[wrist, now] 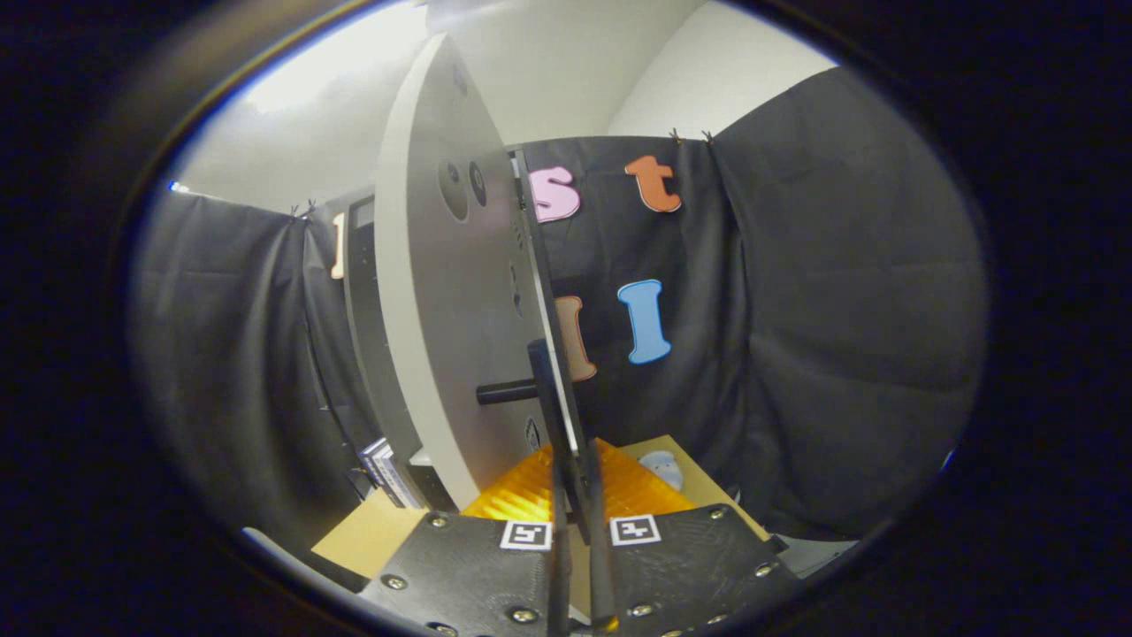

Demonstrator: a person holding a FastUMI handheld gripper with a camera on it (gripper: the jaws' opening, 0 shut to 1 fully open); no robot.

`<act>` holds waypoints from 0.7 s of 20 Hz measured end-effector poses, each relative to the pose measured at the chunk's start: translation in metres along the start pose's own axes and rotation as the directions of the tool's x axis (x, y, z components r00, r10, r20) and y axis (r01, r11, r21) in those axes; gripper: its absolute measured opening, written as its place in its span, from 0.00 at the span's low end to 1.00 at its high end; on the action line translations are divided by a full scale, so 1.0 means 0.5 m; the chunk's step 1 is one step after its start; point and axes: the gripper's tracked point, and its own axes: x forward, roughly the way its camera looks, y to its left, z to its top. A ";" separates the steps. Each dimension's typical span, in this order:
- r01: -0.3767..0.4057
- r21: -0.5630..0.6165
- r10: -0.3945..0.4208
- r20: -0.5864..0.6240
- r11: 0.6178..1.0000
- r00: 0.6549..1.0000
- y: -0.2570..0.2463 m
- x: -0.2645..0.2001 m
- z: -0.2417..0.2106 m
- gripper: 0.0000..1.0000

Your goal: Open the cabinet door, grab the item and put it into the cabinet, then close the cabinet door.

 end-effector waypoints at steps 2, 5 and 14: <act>-0.016 0.004 0.016 -0.001 1.000 1.000 -0.019 0.003 0.006 0.10; -0.045 0.005 0.045 -0.001 0.999 0.999 -0.020 0.001 0.004 0.10; 0.007 -0.053 -0.006 0.019 0.999 1.000 -0.032 -0.012 0.016 0.10</act>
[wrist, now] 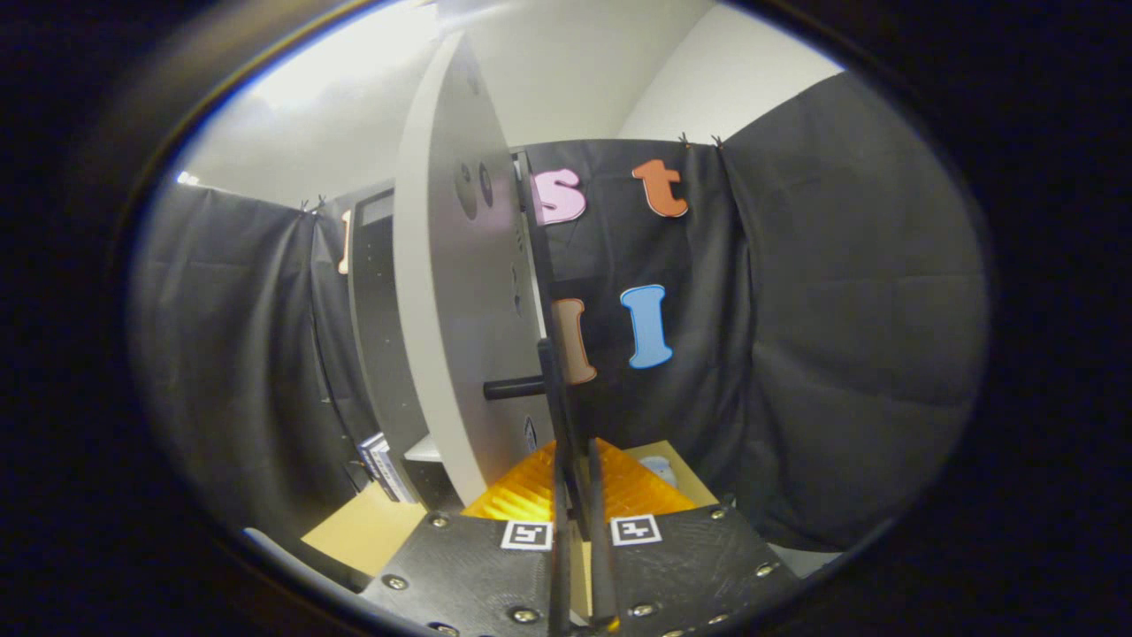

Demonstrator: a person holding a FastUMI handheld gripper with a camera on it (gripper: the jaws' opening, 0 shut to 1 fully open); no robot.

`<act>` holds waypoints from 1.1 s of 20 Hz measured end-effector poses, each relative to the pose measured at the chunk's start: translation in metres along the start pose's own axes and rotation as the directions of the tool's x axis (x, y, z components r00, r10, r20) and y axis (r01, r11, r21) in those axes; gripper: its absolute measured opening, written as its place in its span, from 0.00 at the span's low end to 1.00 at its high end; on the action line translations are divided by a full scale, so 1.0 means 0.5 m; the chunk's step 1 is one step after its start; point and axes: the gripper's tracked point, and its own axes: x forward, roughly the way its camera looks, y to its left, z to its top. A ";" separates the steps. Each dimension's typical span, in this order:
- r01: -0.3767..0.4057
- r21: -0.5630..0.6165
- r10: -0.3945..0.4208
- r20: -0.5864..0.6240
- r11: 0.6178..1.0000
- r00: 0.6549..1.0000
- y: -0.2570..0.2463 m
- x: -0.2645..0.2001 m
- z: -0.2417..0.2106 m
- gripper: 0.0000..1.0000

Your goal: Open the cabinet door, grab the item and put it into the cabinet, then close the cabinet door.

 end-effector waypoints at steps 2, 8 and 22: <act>0.004 0.032 -0.005 0.024 0.999 1.000 0.016 -0.034 0.016 0.10; -0.035 0.134 0.022 0.100 0.990 0.995 0.102 -0.142 0.054 0.10; -0.198 0.044 0.202 -0.145 0.979 0.969 0.554 -0.037 -0.344 0.91</act>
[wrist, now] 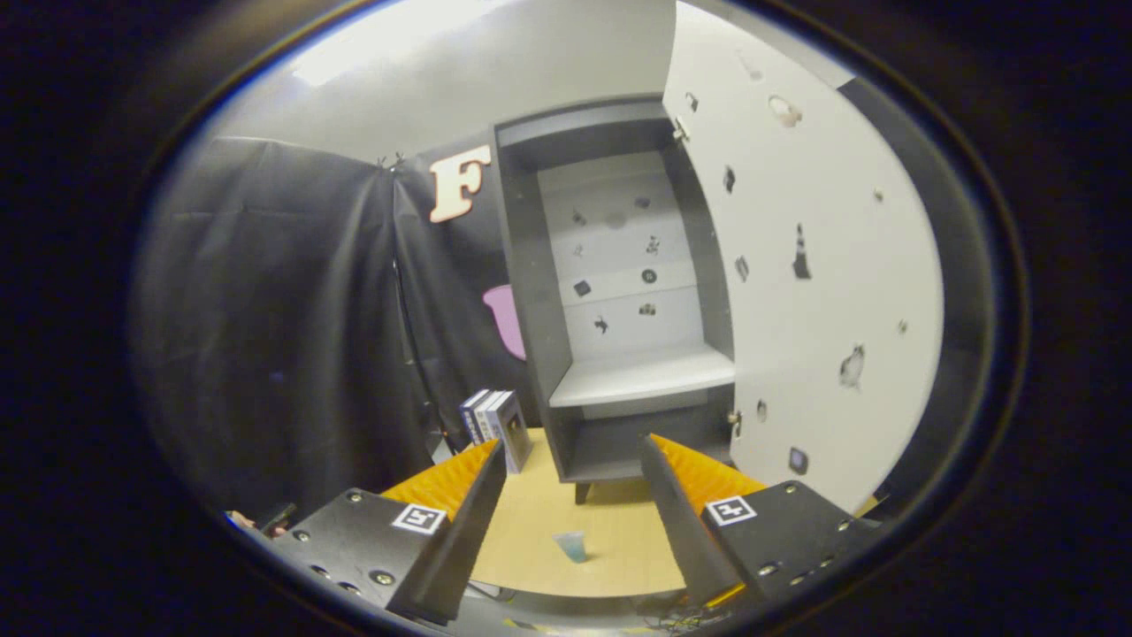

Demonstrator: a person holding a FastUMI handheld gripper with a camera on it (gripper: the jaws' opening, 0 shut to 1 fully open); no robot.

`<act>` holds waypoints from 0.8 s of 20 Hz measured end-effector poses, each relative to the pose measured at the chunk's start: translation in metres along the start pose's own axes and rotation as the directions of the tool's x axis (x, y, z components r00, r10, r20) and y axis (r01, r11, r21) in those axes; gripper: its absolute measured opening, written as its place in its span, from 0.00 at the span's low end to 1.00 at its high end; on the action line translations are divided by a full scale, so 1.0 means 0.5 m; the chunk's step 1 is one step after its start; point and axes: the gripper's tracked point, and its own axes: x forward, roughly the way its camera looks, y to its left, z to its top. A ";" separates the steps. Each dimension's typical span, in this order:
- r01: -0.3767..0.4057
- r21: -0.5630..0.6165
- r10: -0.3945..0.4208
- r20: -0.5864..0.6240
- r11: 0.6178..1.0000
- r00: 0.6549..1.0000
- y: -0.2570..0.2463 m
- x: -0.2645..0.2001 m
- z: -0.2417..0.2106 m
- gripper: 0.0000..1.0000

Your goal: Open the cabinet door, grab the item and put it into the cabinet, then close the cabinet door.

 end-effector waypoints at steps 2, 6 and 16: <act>0.006 0.016 -0.005 -0.040 1.000 0.999 0.010 0.057 -0.089 0.92; 0.020 -0.020 -0.023 -0.168 1.000 0.985 0.007 0.159 -0.286 0.92; 0.003 -0.122 -0.044 -0.334 0.993 0.942 -0.015 0.324 -0.539 0.92</act>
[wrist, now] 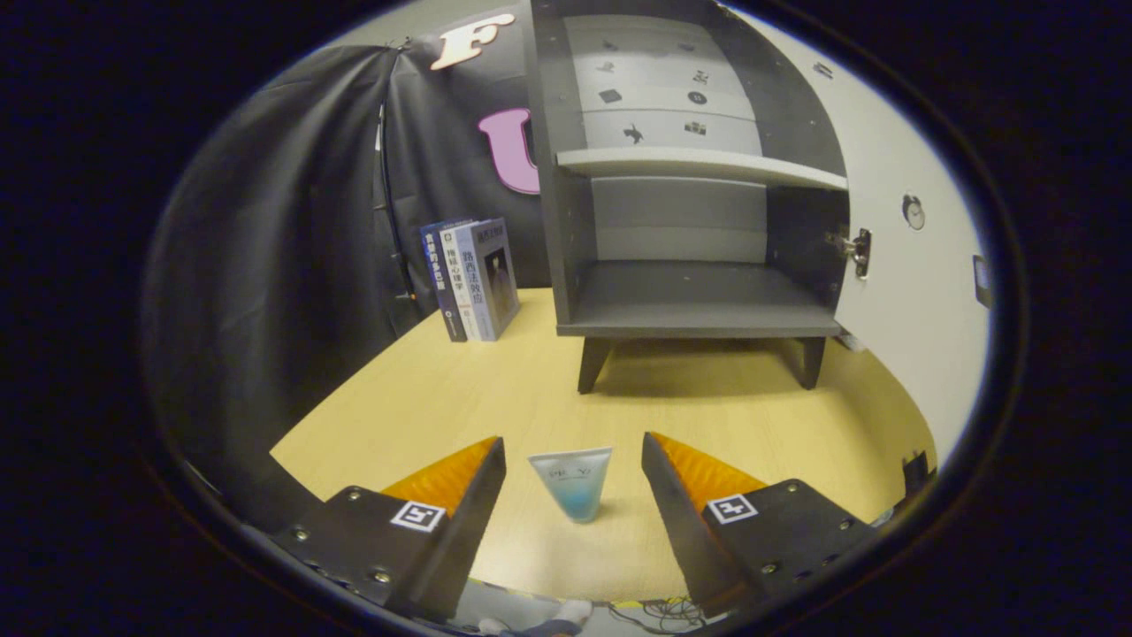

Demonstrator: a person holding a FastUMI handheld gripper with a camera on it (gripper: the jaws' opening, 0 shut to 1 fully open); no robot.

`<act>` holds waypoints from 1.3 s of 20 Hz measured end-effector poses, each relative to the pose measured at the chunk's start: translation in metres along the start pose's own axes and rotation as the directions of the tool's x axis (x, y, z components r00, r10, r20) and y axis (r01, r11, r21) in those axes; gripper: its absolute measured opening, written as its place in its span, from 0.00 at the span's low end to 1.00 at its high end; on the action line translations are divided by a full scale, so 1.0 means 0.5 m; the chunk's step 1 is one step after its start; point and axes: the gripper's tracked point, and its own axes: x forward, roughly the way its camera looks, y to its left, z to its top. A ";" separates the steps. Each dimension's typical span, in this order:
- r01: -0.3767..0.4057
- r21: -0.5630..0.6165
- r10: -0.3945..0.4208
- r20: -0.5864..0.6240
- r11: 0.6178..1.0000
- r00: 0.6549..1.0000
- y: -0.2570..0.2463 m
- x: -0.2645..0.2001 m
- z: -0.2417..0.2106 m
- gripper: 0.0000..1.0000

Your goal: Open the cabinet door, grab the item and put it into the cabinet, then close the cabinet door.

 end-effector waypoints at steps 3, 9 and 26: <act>0.000 -0.002 0.000 -0.040 1.000 0.999 -0.003 0.043 -0.044 0.92; -0.010 -0.014 0.009 -0.053 1.000 0.999 -0.002 0.074 -0.070 0.68; 0.047 -0.031 -0.038 0.253 0.998 0.967 -0.083 -0.070 0.463 0.53</act>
